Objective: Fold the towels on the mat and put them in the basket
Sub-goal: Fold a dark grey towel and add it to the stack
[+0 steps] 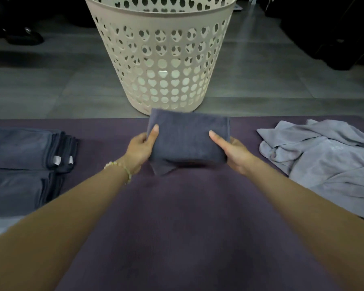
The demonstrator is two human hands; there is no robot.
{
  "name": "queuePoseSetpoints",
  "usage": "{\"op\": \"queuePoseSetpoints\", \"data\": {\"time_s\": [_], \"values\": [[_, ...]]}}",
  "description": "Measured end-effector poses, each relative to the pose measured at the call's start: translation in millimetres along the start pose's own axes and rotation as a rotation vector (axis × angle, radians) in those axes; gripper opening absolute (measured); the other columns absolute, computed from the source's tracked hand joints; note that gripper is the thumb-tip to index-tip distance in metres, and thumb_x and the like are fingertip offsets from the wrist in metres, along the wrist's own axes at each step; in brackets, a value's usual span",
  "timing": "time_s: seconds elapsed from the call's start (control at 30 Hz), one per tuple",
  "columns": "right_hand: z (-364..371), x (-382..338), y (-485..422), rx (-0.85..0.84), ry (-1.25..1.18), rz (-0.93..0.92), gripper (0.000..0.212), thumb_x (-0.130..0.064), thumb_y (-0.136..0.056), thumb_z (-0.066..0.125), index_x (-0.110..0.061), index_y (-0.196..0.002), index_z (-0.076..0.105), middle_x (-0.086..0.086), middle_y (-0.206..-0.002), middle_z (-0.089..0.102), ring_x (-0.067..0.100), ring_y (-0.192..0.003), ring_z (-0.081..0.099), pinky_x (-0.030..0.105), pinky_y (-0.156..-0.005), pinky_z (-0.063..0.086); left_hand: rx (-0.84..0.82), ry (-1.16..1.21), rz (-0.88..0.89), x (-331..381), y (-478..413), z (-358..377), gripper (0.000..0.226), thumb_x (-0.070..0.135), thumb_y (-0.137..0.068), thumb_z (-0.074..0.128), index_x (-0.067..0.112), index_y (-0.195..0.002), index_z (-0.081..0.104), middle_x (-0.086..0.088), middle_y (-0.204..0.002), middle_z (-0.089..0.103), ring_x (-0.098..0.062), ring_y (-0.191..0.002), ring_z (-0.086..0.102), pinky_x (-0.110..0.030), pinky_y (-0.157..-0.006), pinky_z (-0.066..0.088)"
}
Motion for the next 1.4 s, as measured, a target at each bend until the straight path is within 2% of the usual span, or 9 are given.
{"op": "queuePoseSetpoints", "data": {"time_s": [0.27, 0.37, 0.53, 0.7, 0.87, 1.0, 1.1, 1.23, 1.4], "values": [[-21, 93, 74, -0.084, 0.19, 0.338, 0.053, -0.048, -0.079, 0.066, -0.008, -0.113, 0.066, 0.003, -0.106, 0.073, 0.015, -0.1, 0.068, 0.024, -0.081, 0.054, -0.234, -0.226, -0.33, -99, 92, -8, 0.045, 0.053, -0.091, 0.046, 0.016, -0.078, 0.067, 0.007, -0.081, 0.067, -0.005, -0.076, 0.062, -0.013, -0.062, 0.045], [-22, 106, 85, -0.154, 0.227, 0.384, 0.071, -0.061, -0.062, 0.073, -0.013, -0.114, 0.064, 0.0, -0.108, 0.072, 0.014, -0.101, 0.068, 0.025, -0.083, 0.054, -0.256, -0.283, -0.323, -111, 104, -6, 0.043, 0.054, -0.092, 0.044, 0.015, -0.09, 0.064, 0.004, -0.091, 0.065, -0.011, -0.09, 0.062, -0.015, -0.073, 0.042], [-30, 116, 93, -0.096, 0.122, 0.374, 0.052, -0.047, -0.075, 0.065, -0.012, -0.114, 0.066, 0.003, -0.108, 0.072, 0.017, -0.102, 0.068, 0.033, -0.09, 0.052, -0.295, -0.345, -0.385, -120, 105, -7, 0.061, 0.061, -0.091, 0.038, 0.01, -0.104, 0.068, -0.003, -0.104, 0.066, -0.015, -0.098, 0.06, -0.021, -0.086, 0.041], [-30, 123, 94, 0.055, 0.319, 0.36, 0.043, -0.049, -0.083, 0.065, -0.01, -0.101, 0.069, 0.004, -0.095, 0.074, 0.02, -0.088, 0.07, 0.028, -0.07, 0.055, -0.295, -0.461, -0.411, -130, 101, -3, 0.066, 0.061, -0.091, 0.038, 0.004, -0.108, 0.066, -0.004, -0.1, 0.064, -0.018, -0.094, 0.058, -0.024, -0.086, 0.041], [-30, 122, 84, 0.247, 0.572, 0.229, 0.044, -0.051, -0.08, 0.068, -0.008, -0.072, 0.064, 0.003, -0.067, 0.064, 0.019, -0.063, 0.061, 0.025, -0.053, 0.045, -0.195, -0.64, -0.342, -130, 95, 2, 0.055, 0.057, -0.092, 0.043, 0.006, -0.091, 0.062, -0.007, -0.085, 0.062, -0.025, -0.085, 0.06, -0.03, -0.077, 0.045], [-24, 108, 81, 0.27, 0.658, 0.029, 0.04, -0.045, -0.083, 0.067, -0.017, -0.058, 0.054, -0.005, -0.058, 0.057, 0.013, -0.06, 0.056, 0.025, -0.057, 0.042, -0.127, -0.631, -0.263, -129, 94, 0, 0.045, 0.054, -0.091, 0.047, 0.01, -0.091, 0.053, -0.007, -0.089, 0.061, -0.028, -0.093, 0.061, -0.035, -0.08, 0.049], [-28, 114, 72, 0.264, 0.771, 0.11, 0.042, -0.053, -0.078, 0.068, -0.013, -0.07, 0.059, 0.002, -0.08, 0.062, 0.018, -0.072, 0.061, 0.03, -0.066, 0.05, -0.111, -0.628, -0.255, -125, 92, 1, 0.059, 0.059, -0.089, 0.046, 0.005, -0.114, 0.044, -0.011, -0.111, 0.058, -0.029, -0.103, 0.058, -0.04, -0.089, 0.048], [-36, 126, 59, 0.257, 0.726, 0.252, 0.081, -0.074, -0.05, 0.067, -0.009, -0.097, 0.059, 0.01, -0.104, 0.063, 0.021, -0.079, 0.066, 0.036, -0.07, 0.058, -0.198, -0.488, -0.459, -121, 91, 7, 0.085, 0.066, -0.085, 0.044, -0.004, -0.133, 0.04, -0.015, -0.128, 0.056, -0.028, -0.117, 0.055, -0.03, -0.094, 0.043], [-26, 121, 72, 0.241, 0.628, 0.477, 0.065, -0.056, -0.069, 0.076, -0.006, -0.106, 0.059, 0.009, -0.101, 0.066, 0.027, -0.089, 0.065, 0.035, -0.071, 0.055, -0.304, -0.106, -0.526, -117, 90, 11, 0.073, 0.067, -0.083, 0.048, 0.011, -0.13, 0.052, -0.004, -0.12, 0.063, -0.02, -0.107, 0.061, -0.033, -0.095, 0.05]]}}
Point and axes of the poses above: each hand's wrist, its own y-axis away from the middle knuckle, its own z-axis out of the palm, x = y × z, the point moved 3 cm from there along -y, towards the middle knuckle
